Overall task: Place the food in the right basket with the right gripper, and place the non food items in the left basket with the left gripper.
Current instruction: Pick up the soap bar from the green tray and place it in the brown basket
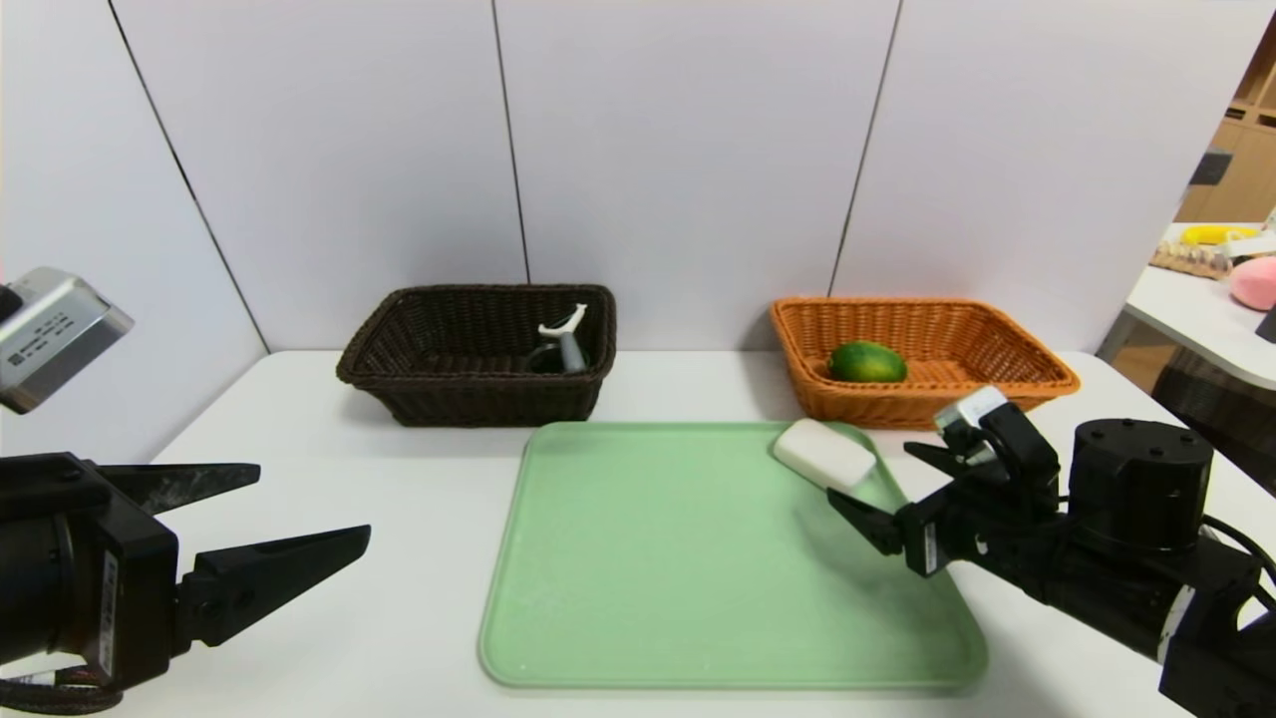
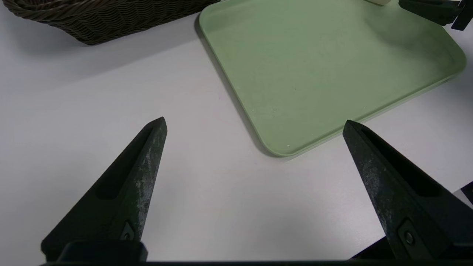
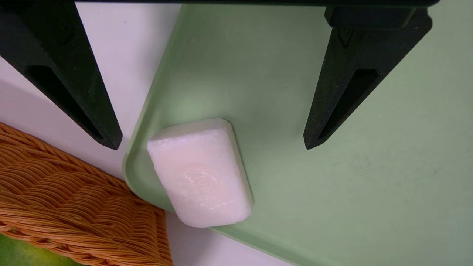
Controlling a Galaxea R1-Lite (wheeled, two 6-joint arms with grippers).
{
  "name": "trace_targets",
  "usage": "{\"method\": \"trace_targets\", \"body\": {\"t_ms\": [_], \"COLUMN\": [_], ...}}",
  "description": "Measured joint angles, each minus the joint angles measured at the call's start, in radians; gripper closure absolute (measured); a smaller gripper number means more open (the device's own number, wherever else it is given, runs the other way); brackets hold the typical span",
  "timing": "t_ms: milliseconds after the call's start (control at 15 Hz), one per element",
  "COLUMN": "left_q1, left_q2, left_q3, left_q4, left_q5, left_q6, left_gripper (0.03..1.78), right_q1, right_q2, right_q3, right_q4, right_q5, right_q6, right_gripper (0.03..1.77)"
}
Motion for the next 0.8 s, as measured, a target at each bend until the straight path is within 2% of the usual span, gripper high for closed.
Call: {"method": "trace_targets", "body": {"t_ms": [133,333,800], "left_q1": [0.0,0.0,0.0], "left_q2": [0.0,0.002,0.012], "left_q3": [0.0,0.003,0.012], "left_q4": [0.0,0.0,-0.004], "left_q5": [-0.009,-0.015,-0.026], "left_q6": [0.003,0.004,0.004], "left_gripper": [0.12,0.12,0.12], "right_q1": [-0.01,-0.005,-0.011], "right_q2": [0.047,0.134,0.188], "right_q3": [-0.003,0.005,-0.007], "right_q4": [-0.063,-0.226,-0.238], "right_q5": [0.006,0.021,0.04], "right_q6": [-0.014,-0.041,-0.036], "right_gripper": [0.1,0.1,0.1]}}
